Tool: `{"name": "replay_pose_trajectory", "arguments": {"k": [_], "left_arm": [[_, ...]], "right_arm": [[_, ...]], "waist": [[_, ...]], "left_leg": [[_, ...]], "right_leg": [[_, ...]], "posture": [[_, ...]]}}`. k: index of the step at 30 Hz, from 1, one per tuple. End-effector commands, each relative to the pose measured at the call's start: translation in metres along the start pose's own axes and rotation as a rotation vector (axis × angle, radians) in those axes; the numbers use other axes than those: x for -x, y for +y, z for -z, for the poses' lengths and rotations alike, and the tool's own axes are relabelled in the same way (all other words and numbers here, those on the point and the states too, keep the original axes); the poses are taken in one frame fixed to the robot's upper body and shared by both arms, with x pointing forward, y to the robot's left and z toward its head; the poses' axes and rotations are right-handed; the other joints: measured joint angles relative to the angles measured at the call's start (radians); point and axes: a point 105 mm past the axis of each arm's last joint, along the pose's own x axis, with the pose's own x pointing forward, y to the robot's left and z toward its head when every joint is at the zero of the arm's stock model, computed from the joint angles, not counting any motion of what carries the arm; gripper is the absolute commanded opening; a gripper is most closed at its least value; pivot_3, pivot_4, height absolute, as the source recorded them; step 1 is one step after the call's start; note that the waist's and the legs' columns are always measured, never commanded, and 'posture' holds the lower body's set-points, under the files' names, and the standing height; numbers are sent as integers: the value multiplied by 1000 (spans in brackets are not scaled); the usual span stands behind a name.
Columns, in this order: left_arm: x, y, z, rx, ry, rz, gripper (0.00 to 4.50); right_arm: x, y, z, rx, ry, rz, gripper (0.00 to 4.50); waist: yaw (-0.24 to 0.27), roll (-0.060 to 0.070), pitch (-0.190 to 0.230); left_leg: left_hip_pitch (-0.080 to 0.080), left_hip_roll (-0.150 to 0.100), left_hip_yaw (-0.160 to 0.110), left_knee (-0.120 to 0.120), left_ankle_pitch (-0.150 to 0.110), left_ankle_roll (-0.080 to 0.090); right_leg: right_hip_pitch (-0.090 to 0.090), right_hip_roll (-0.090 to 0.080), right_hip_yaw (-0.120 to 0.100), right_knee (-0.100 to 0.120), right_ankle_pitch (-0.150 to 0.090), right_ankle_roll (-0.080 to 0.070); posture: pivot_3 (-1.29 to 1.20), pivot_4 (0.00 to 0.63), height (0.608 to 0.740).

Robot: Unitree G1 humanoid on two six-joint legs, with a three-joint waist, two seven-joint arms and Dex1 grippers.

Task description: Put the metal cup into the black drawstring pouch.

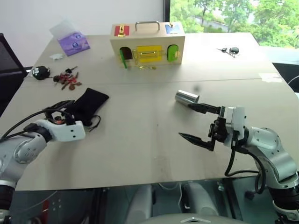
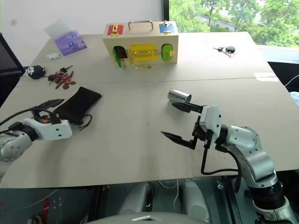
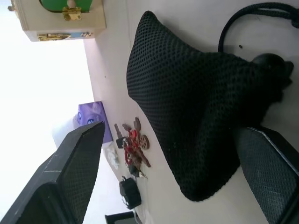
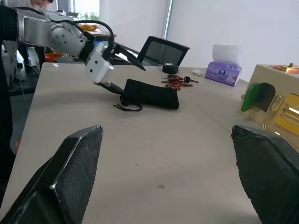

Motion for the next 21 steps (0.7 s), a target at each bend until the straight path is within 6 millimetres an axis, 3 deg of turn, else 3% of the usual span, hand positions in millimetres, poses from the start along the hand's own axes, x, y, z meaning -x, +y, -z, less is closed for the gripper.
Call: {"name": "replay_pose_trajectory", "arguments": {"k": [1,6,7,9,10,14,17,21], "left_arm": [[-2,13,6,-50,18,-35,4405],[-6,14,6,-14,11,-2,4405],[-6,13,5,6,4,9,3914],[-7,14,3,51,-7,30,3597],[-7,13,2,82,-10,46,2808],[-6,9,-3,255,-20,126,1415],[-5,10,-7,389,-17,167,44],[-6,14,-29,678,-55,235,44]], "right_arm": [[0,1,-14,57,-32,1,4500],[-1,1,-13,61,-20,16,4500],[-2,1,-12,61,-16,20,4500],[-3,0,-11,56,-8,30,4500],[-3,-1,-10,55,-1,38,4500],[-4,-7,-8,54,13,71,4500],[-4,-8,-8,51,15,86,4500],[-4,-13,-9,47,10,128,4500]], "waist": [[0,0,0],[0,0,0],[-1,0,0],[-1,0,0],[-1,0,0],[-1,0,0],[-1,0,0],[-2,0,0]], "left_leg": [[0,0,0,0,0,0],[0,0,0,0,0,0],[0,0,0,0,0,0],[0,0,0,0,0,0],[0,0,0,0,0,0],[0,0,0,0,0,0],[0,0,0,1,0,0],[0,0,0,1,0,0]], "right_leg": [[0,0,0,0,0,0],[0,0,0,0,0,0],[0,0,0,0,0,0],[0,0,0,0,0,0],[0,0,0,0,0,0],[0,0,0,1,0,0],[0,0,0,1,0,0],[0,1,0,1,0,0]], "posture": [[0,150,740],[0,150,740],[0,150,740],[0,150,740],[0,150,740],[0,150,740],[0,150,740],[0,150,740]]}}
